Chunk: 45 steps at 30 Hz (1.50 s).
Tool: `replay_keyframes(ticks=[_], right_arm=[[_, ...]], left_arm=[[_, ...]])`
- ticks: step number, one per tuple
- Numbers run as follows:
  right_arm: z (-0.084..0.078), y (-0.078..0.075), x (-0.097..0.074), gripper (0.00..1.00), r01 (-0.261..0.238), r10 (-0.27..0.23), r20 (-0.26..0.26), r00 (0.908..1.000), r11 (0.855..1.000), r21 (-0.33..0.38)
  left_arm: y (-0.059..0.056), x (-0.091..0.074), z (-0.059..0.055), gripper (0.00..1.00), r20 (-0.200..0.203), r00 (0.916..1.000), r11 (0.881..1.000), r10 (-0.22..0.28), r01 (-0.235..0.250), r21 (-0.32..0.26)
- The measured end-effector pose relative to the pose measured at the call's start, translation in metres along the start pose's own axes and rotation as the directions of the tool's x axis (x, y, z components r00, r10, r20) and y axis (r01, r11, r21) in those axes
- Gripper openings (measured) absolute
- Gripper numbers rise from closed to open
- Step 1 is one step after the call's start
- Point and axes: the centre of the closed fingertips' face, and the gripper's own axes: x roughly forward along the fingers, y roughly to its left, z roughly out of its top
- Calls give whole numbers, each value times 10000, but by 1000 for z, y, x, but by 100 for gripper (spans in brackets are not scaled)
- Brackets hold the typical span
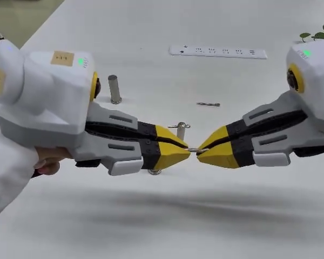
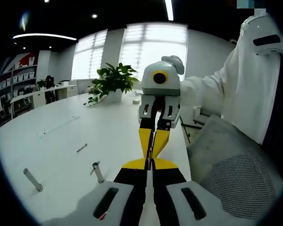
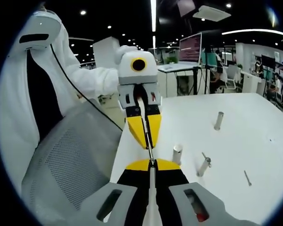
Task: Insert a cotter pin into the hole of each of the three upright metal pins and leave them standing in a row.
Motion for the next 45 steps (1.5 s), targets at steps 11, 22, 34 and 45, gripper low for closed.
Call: replay_keyframes(ticks=[11, 22, 34, 45], right_arm=[[-8, -11, 7, 0, 338, -335, -237, 9992, 9994, 115], [-36, -40, 17, 0, 1001, -1097, -1702, 9793, 9929, -641], [-50, -56, 29, 0, 932, -1027, -2334, 9670, 9943, -514], [-54, -62, 29, 0, 931, -1053, -2609, 9596, 9939, -588]], left_arm=[[26, -9, -10, 37, -107, 9944, 9944, 1056, -1056, -10], [67, -23, -44, 40, -565, 9669, 9664, 2489, -2518, -515], [70, -7, -76, 29, -963, 9760, 9736, 1955, -2049, -1003], [70, 1, -87, 13, -1069, 9793, 9767, 1721, -1838, -1109]])
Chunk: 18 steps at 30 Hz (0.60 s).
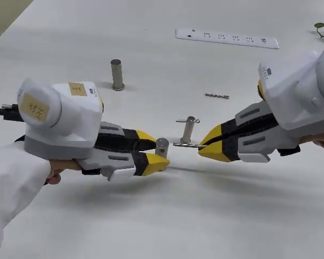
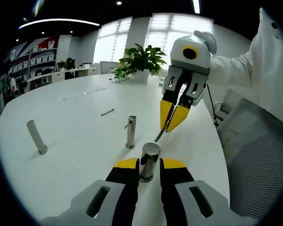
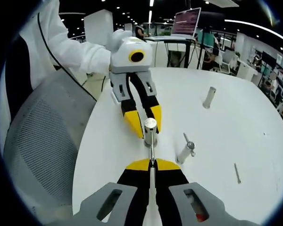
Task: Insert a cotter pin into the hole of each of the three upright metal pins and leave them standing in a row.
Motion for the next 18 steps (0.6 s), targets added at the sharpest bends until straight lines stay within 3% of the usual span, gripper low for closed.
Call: replay_keyframes(ticks=[18], right_arm=[[4, 1, 9, 0, -86, 86, -39, 10000, 9998, -202]], left_arm=[[0, 2, -1, 11, -6, 9999, 9998, -159, 159, 89]])
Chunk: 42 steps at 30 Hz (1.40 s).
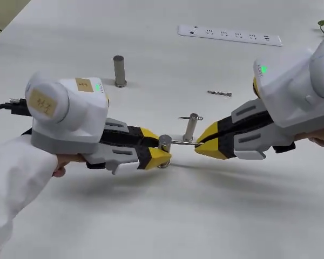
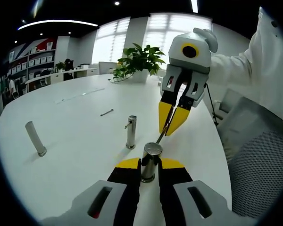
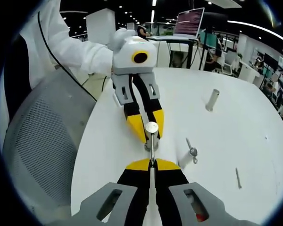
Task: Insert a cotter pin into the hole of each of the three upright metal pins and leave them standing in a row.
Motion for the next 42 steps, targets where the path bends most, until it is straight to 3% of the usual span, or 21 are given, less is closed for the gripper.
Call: replay_keyframes(ticks=[16, 27, 34, 38, 42], right_arm=[[6, -1, 11, 0, 134, -135, -230, 9996, 9999, -40], [17, 0, 26, 0, -68, 59, -235, 9997, 9992, -390], [19, 2, 26, 0, -182, 179, -91, 9998, 9991, -389], [18, 2, 23, 20, -30, 29, -64, 10000, 9996, -286], [15, 4, 18, 14, 19, -20, -85, 10000, 9998, -212]], left_arm=[[1, 0, 0, 11, 101, 9999, 10000, -1, 0, 46], [1, 0, 0, 11, 113, 9999, 9999, -65, 64, 137], [-2, 0, 0, 11, 145, 9997, 9998, -179, 178, 95], [-2, 0, 0, 11, 131, 9997, 9998, -199, 198, 76], [-2, 0, 0, 11, 116, 9998, 9998, -173, 172, 58]])
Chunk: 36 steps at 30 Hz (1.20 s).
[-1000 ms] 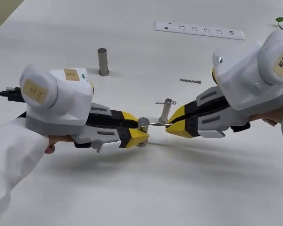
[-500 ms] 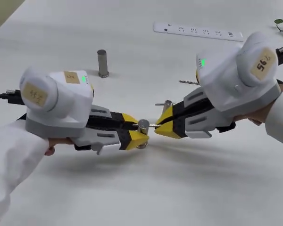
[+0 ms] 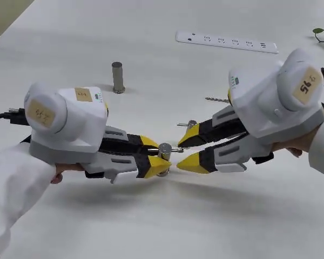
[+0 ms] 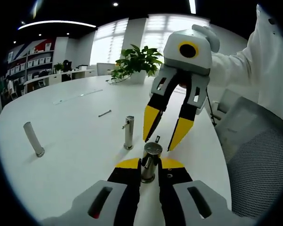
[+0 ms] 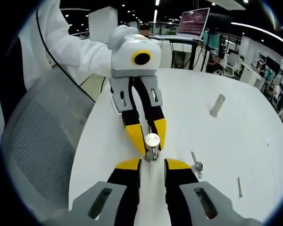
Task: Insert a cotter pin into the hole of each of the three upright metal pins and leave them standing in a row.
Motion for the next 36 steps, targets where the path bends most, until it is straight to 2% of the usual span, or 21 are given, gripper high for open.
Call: replay_keyframes(ticks=[6, 10, 14, 20, 25, 31, 36], right_arm=[[2, 0, -9, 9, 115, -120, 170, 9998, 9996, 269], [1, -1, -9, 7, 106, -117, 318, 9994, 9994, 319], [-1, -1, -8, 6, 87, -94, 201, 9998, 9995, 305], [3, -4, -8, 2, 312, -324, 313, 9990, 9988, 377], [4, -5, -8, 0, 266, -281, 346, 9990, 9988, 414], [5, -2, -7, 0, 200, -212, 379, 9991, 9993, 321], [10, -2, -2, 0, 224, -225, 496, 9985, 9997, 15]], left_arm=[[0, 0, 0, 11, -14, 10000, 10000, 13, -13, 22], [-1, 0, 0, 11, -26, 10000, 10000, -15, 15, 41], [-1, 0, 0, 11, -23, 10000, 10000, -47, 47, 73], [-1, 0, 0, 11, -14, 10000, 9999, -60, 60, 89], [-1, 0, 0, 11, 5, 10000, 9999, -80, 80, 73], [0, 0, 0, 11, 38, 9999, 9999, -115, 114, 71], [0, 0, 0, 11, 230, 9996, 9998, -184, 186, -95]])
